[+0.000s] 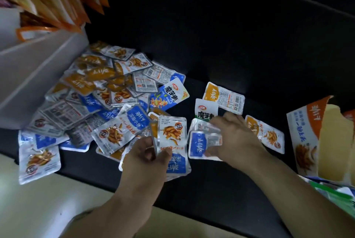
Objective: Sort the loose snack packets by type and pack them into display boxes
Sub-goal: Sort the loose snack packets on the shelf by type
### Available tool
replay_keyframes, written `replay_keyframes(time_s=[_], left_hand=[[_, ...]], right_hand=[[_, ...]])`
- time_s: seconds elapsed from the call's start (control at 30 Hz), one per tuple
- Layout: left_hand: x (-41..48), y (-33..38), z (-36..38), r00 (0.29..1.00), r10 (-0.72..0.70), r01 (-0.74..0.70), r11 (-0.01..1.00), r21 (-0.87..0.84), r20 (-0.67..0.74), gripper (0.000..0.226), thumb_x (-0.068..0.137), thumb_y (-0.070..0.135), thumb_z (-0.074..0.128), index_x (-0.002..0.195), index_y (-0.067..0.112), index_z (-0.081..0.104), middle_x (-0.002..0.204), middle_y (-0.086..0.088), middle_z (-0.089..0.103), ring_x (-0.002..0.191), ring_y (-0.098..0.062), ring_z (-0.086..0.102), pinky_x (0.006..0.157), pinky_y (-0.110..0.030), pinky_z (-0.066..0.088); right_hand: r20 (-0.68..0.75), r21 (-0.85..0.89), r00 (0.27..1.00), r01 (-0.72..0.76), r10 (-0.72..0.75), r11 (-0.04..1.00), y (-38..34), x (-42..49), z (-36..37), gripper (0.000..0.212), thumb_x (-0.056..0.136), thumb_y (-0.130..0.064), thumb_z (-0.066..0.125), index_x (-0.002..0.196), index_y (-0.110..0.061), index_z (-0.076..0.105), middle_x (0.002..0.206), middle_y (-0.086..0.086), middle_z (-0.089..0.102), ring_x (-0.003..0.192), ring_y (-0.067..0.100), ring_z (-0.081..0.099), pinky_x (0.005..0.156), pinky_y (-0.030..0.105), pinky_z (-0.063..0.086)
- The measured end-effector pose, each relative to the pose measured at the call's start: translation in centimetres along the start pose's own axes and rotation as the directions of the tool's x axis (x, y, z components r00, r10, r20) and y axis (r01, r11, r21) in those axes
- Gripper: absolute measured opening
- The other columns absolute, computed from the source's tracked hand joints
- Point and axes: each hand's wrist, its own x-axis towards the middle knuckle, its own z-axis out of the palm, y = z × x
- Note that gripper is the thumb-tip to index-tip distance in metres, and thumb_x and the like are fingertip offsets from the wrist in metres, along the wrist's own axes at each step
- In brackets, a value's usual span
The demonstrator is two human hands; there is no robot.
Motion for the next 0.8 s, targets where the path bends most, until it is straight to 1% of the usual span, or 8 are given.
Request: replay_keyframes(time_s=[0.1,0.2,0.33,0.4,0.47,0.57,0.7,0.8], left_hand=[[-0.3,-0.2,-0.1,1.0,0.017,-0.017,1.0,0.021,-0.003,0.01,0.094,0.016,0.074,0.1,0.022,0.068,0.082,0.013,0.079,0.076,-0.007,0.076,0.077,-0.039,0.061],[-0.3,-0.1,-0.2,0.999,-0.011,0.012,1.0,-0.022,0.03,0.012,0.091,0.013,0.077,0.098,0.019,0.07,0.086,0.005,0.08,0.084,-0.017,0.078,0.083,-0.044,0.061],[-0.4,0.6,0.5,0.991,-0.024,0.038,0.994,-0.107,0.132,0.013,0.089,0.012,0.077,0.101,0.01,0.073,0.093,-0.003,0.081,0.089,-0.02,0.078,0.072,-0.033,0.059],[-0.5,0.6,0.8,0.989,-0.016,0.034,0.992,-0.124,0.149,0.017,0.092,0.017,0.074,0.108,0.013,0.074,0.101,-0.003,0.081,0.096,-0.023,0.078,0.085,-0.042,0.061],[-0.4,0.6,0.7,0.99,0.016,-0.001,0.995,-0.105,0.142,0.018,0.094,0.025,0.073,0.112,0.021,0.074,0.105,0.002,0.08,0.1,-0.021,0.077,0.091,-0.046,0.059],[-0.3,0.7,-0.1,0.987,0.064,-0.063,0.998,-0.009,0.147,0.015,0.097,0.03,0.069,0.111,0.028,0.074,0.105,0.01,0.08,0.097,-0.009,0.076,0.082,-0.032,0.058],[-0.5,0.6,-0.4,0.976,0.097,-0.11,0.992,0.062,0.193,0.016,0.099,0.032,0.066,0.114,0.028,0.069,0.104,0.008,0.079,0.1,-0.013,0.075,0.089,-0.044,0.061],[-0.7,0.8,-0.6,0.973,0.149,-0.156,0.987,0.027,0.177,0.017,0.099,0.024,0.067,0.115,0.029,0.068,0.101,0.007,0.079,0.093,-0.01,0.076,0.074,-0.029,0.062]], right_hand=[[-0.023,0.371,0.985,-0.151,0.171,0.916,0.6,-2.1,0.5,0.025,0.089,-0.037,0.076,0.104,-0.031,0.057,0.1,-0.011,0.066,0.088,0.009,0.065,0.071,0.034,0.057],[-0.054,0.688,0.95,-0.188,0.308,0.701,0.4,-4.0,0.5,0.003,0.1,-0.028,0.061,0.103,-0.027,0.06,0.095,-0.01,0.071,0.084,0.003,0.068,0.067,0.027,0.054],[0.059,0.85,0.957,-0.198,0.285,0.489,-2.2,-6.1,1.2,0.017,0.105,-0.024,0.051,0.103,-0.034,0.064,0.092,-0.018,0.074,0.08,-0.002,0.071,0.066,0.026,0.054],[0.098,0.887,0.96,-0.204,0.264,0.414,-3.6,-6.3,1.9,0.018,0.104,-0.02,0.055,0.102,-0.031,0.069,0.091,-0.017,0.076,0.08,0.002,0.074,0.066,0.027,0.059],[0.12,0.904,0.954,-0.22,0.276,0.366,-4.3,-6.2,2.3,0.013,0.101,-0.021,0.062,0.095,-0.027,0.072,0.09,-0.006,0.079,0.083,0.014,0.077,0.075,0.043,0.064],[0.122,0.923,0.946,-0.219,0.299,0.316,-4.4,-6.0,2.5,0.012,0.097,-0.025,0.07,0.086,-0.023,0.072,0.087,0.009,0.077,0.088,0.037,0.075,0.081,0.062,0.06],[0.136,0.961,0.944,-0.2,0.299,0.193,-4.7,-5.7,2.0,0.011,0.095,-0.011,0.071,0.087,-0.018,0.075,0.087,0.005,0.079,0.085,0.027,0.078,0.07,0.042,0.063],[0.142,0.985,0.952,-0.163,0.271,0.057,-5.5,-5.3,1.4,0.016,0.088,0.0,0.075,0.101,-0.009,0.07,0.091,0.006,0.08,0.086,0.024,0.079,0.067,0.034,0.06]])
